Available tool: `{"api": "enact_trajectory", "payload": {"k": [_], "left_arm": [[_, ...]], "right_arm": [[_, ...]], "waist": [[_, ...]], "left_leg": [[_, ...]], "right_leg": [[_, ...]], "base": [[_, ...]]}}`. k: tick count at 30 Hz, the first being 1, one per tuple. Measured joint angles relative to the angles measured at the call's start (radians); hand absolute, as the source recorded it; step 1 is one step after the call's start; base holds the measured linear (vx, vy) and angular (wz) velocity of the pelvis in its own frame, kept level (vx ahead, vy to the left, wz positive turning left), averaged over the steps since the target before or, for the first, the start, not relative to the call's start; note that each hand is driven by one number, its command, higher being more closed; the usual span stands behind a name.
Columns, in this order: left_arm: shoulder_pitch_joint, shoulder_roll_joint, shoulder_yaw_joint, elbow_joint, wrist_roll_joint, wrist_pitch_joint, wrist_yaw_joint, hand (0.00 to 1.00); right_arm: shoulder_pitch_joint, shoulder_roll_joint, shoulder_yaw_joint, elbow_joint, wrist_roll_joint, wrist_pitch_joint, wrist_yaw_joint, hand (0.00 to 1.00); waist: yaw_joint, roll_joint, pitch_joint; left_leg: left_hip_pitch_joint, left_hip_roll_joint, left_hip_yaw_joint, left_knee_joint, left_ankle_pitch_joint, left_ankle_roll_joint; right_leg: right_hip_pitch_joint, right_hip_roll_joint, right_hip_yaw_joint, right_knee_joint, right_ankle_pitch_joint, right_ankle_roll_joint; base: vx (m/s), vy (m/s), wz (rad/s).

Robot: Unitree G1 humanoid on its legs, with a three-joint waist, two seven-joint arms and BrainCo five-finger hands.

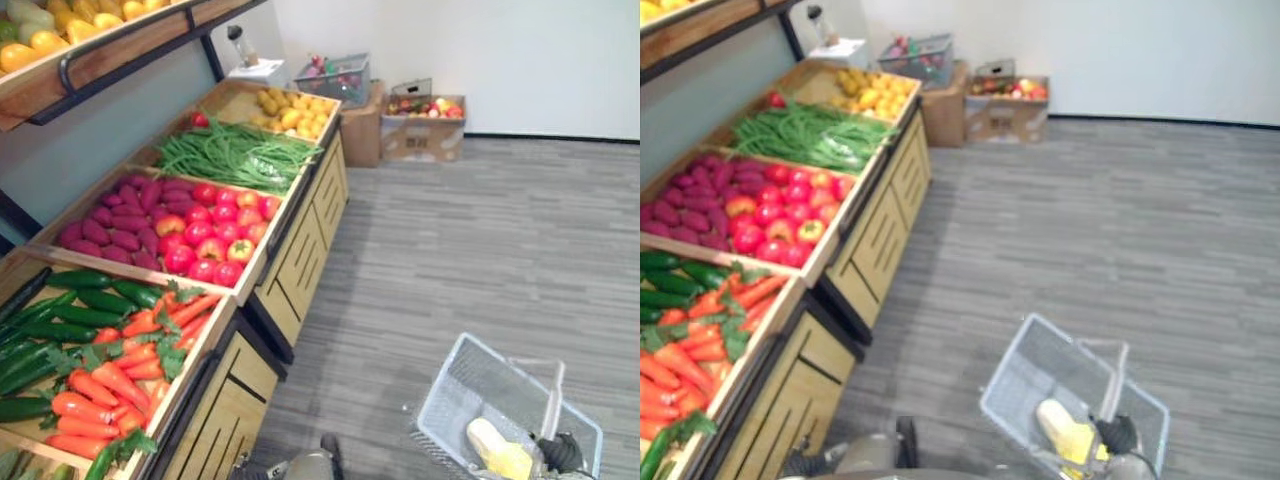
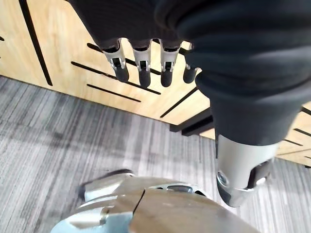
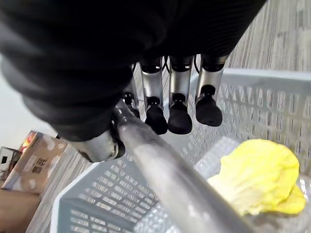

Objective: Pick vegetable in the basket

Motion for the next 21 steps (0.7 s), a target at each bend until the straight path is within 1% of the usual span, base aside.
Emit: {"api": "enact_trajectory", "payload": {"k": [1, 2, 3, 4, 6, 7, 8, 9, 10, 12, 13, 14, 15, 16, 17, 18, 20, 21], "left_arm": [[0.016, -0.005, 0.002, 0.001, 0.002, 0.0, -0.003, 0.0], [0.016, 0.006, 0.005, 0.003, 0.004, 0.006, -0.002, 0.0], [0.017, 0.022, -0.004, 0.003, 0.01, 0.006, -0.002, 0.0], [0.017, 0.03, -0.002, 0.004, 0.015, 0.006, -0.002, 0.0], [0.024, 0.032, -0.001, 0.012, 0.015, 0.006, -0.002, 0.0], [0.031, 0.038, -0.002, 0.022, 0.015, 0.008, -0.003, 0.0], [0.036, 0.037, -0.005, 0.023, 0.015, 0.008, -0.002, 0.0], [0.046, 0.039, -0.014, 0.028, 0.015, 0.008, -0.004, 0.0], [0.057, 0.044, -0.034, 0.029, 0.014, 0.009, -0.004, 0.0], [0.063, 0.051, -0.062, 0.037, 0.014, 0.012, -0.007, 0.0], [0.062, 0.061, -0.079, 0.04, 0.014, 0.019, -0.013, 0.0], [0.062, 0.073, -0.087, 0.04, 0.014, 0.02, -0.021, 0.0], [0.06, 0.072, -0.087, 0.04, 0.014, 0.02, -0.022, 0.0], [0.055, 0.073, -0.085, 0.041, 0.013, 0.02, -0.024, 0.0], [0.054, 0.071, -0.082, 0.041, 0.013, 0.02, -0.024, 0.0], [0.054, 0.07, -0.078, 0.041, 0.011, 0.02, -0.024, 0.0], [0.046, 0.055, -0.06, 0.038, 0.006, 0.021, -0.023, 0.0], [0.045, 0.048, -0.047, 0.036, 0.005, 0.021, -0.023, 0.0]], "right_arm": [[0.007, -0.012, -0.006, -0.016, 0.0, 0.006, -0.001, 1.0], [0.004, -0.002, -0.002, -0.019, 0.0, 0.017, -0.002, 1.0], [0.006, -0.002, 0.002, -0.032, -0.001, 0.015, -0.003, 1.0], [0.003, -0.009, 0.001, -0.032, -0.002, 0.015, -0.004, 1.0], [-0.027, -0.024, 0.001, -0.03, -0.008, 0.015, -0.005, 1.0], [-0.037, -0.035, 0.001, -0.028, -0.018, 0.015, -0.005, 1.0], [-0.044, -0.043, 0.002, -0.026, -0.031, 0.015, -0.004, 1.0], [-0.064, -0.059, 0.001, -0.019, -0.039, 0.015, -0.003, 1.0], [-0.072, -0.068, 0.001, -0.018, -0.041, 0.015, -0.003, 1.0], [-0.069, -0.076, 0.0, -0.018, -0.041, 0.014, -0.003, 1.0], [-0.068, -0.076, -0.001, -0.018, -0.041, 0.014, -0.003, 1.0], [-0.073, -0.077, -0.007, -0.019, -0.041, 0.014, -0.003, 1.0], [-0.074, -0.077, -0.013, -0.019, -0.041, 0.013, -0.004, 1.0], [-0.073, -0.078, -0.029, -0.019, -0.041, 0.012, -0.004, 1.0], [-0.071, -0.078, -0.043, -0.017, -0.04, 0.013, -0.005, 1.0], [-0.072, -0.078, -0.046, -0.017, -0.04, 0.013, -0.005, 1.0], [-0.069, -0.075, -0.047, -0.018, -0.039, 0.013, -0.007, 1.0], [-0.066, -0.07, -0.049, -0.021, -0.039, 0.013, -0.008, 1.0]], "waist": [[0.003, 0.016, -0.012], [0.001, -0.009, -0.02], [-0.002, -0.038, -0.022], [0.001, -0.058, -0.032], [0.006, -0.062, -0.036], [0.003, -0.061, -0.036], [0.004, -0.064, -0.036], [0.002, -0.061, -0.037], [-0.001, -0.061, -0.036], [-0.01, -0.058, -0.035], [-0.019, -0.054, -0.034], [-0.028, -0.056, -0.033], [-0.031, -0.057, -0.034], [-0.035, -0.057, -0.032], [-0.041, -0.056, -0.03], [-0.041, -0.055, -0.026], [-0.04, -0.043, -0.023], [-0.038, -0.039, -0.023]], "left_leg": [[-0.001, -0.002, -0.014, -0.031, 0.061, 0.065], [0.005, -0.024, -0.008, -0.028, 0.041, 0.052], [0.01, -0.058, -0.005, -0.025, 0.017, 0.067], [0.01, -0.083, 0.008, -0.022, -0.006, 0.081], [0.02, -0.107, 0.022, -0.009, -0.039, 0.093], [0.043, -0.12, 0.03, -0.016, -0.056, 0.103], [0.057, -0.127, 0.035, -0.025, -0.063, 0.105], [0.094, -0.138, 0.04, -0.05, -0.071, 0.11], [0.14, -0.15, 0.041, -0.081, -0.078, 0.115], [0.202, -0.159, 0.021, -0.115, -0.086, 0.12], [0.232, -0.159, 0.003, -0.119, -0.099, 0.128], [0.241, -0.156, -0.015, -0.113, -0.113, 0.13], [0.246, -0.155, -0.025, -0.113, -0.118, 0.13], [0.258, -0.152, -0.046, -0.112, -0.125, 0.132], [0.271, -0.145, -0.071, -0.107, -0.136, 0.133], [0.277, -0.14, -0.085, -0.102, -0.143, 0.133], [0.276, -0.102, -0.14, -0.037, -0.188, 0.118], [0.274, -0.088, -0.155, -0.018, -0.201, 0.109]], "right_leg": [[0.016, 0.009, 0.009, 0.003, -0.029, 0.025], [0.024, -0.009, 0.019, 0.003, -0.037, 0.033], [0.031, -0.034, 0.05, -0.007, -0.035, 0.034], [0.03, -0.058, 0.087, -0.012, -0.027, 0.039], [0.026, -0.082, 0.142, 0.008, 0.001, 0.042], [0.007, -0.094, 0.181, 0.063, 0.017, 0.046], [-0.015, -0.099, 0.205, 0.117, 0.027, 0.051], [-0.082, -0.104, 0.248, 0.275, 0.063, 0.06], [-0.162, -0.107, 0.284, 0.455, 0.143, 0.085], [-0.223, -0.099, 0.312, 0.613, 0.274, 0.113], [-0.26, -0.087, 0.316, 0.697, 0.247, 0.097], [-0.305, -0.075, 0.297, 0.731, 0.177, 0.078], [-0.324, -0.07, 0.284, 0.727, 0.149, 0.073], [-0.35, -0.064, 0.257, 0.689, 0.114, 0.059], [-0.362, -0.061, 0.237, 0.614, 0.104, 0.043], [-0.364, -0.055, 0.238, 0.575, 0.101, 0.038], [-0.365, -0.028, 0.261, 0.391, 0.101, 0.038], [-0.361, -0.016, 0.281, 0.342, 0.102, 0.038]], "base": [[0.25, 0.204, 0.07], [0.32, 0.215, 0.15], [0.36, 0.216, 0.15], [0.37, 0.208, 0.06], [0.31, 0.227, -0.11], [0.25, 0.218, -0.17], [0.23, 0.204, -0.18], [0.22, 0.181, -0.14], [0.24, 0.165, -0.07], [0.21, 0.115, 0.14], [0.26, 0.106, 0.38], [0.23, 0.076, 0.41], [0.24, 0.014, 0.46], [0.2, -0.023, 0.57], [0.22, -0.046, 0.57], [0.24, -0.109, 0.59], [0.28, -0.188, 0.59], [0.22, -0.232, 0.78]]}}
